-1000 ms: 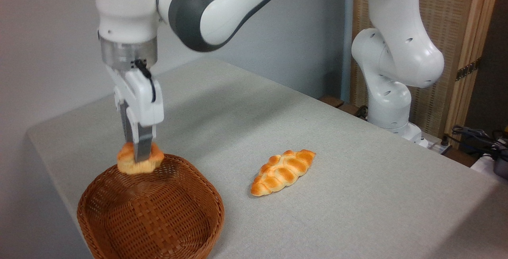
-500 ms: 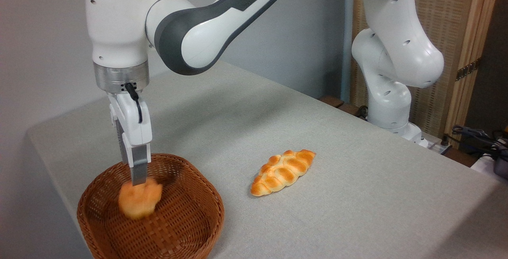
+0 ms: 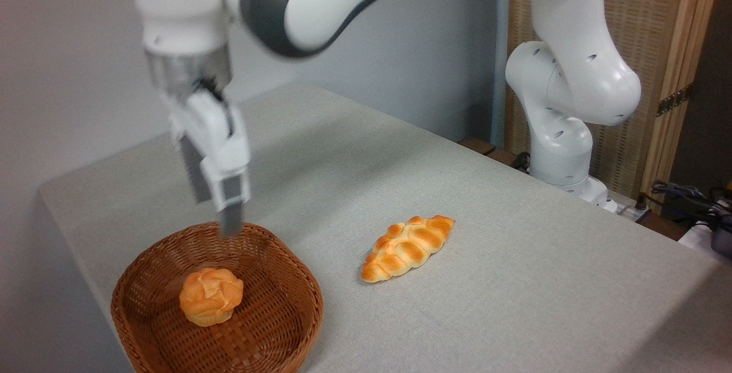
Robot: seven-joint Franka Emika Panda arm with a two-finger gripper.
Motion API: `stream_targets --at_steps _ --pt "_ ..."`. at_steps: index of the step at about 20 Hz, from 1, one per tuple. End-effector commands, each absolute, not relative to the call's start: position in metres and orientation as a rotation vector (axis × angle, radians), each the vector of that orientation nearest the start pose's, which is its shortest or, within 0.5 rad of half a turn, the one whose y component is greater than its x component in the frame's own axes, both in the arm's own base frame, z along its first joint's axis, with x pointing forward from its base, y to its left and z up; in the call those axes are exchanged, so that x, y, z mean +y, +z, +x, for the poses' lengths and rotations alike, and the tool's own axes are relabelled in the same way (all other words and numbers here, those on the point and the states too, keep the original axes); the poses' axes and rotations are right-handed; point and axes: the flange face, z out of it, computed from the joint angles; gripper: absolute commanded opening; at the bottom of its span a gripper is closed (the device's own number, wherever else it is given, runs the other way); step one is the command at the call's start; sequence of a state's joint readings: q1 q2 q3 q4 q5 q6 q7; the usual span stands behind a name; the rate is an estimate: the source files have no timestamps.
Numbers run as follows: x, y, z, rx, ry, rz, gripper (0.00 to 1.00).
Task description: Put bread into the basket
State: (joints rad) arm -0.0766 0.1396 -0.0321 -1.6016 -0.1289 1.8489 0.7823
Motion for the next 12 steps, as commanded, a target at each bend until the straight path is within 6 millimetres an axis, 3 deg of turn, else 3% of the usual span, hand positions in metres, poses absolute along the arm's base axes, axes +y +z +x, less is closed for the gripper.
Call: stream_targets --at_steps 1,3,5,12 --pt "-0.035 0.617 0.553 1.277 -0.129 -3.002 1.00" --pt "-0.025 0.627 0.542 1.230 -0.087 -3.025 1.00" --pt "-0.032 0.628 0.538 1.220 -0.024 -2.994 1.00" --pt "-0.020 0.635 0.545 1.169 -0.024 -2.970 1.00"
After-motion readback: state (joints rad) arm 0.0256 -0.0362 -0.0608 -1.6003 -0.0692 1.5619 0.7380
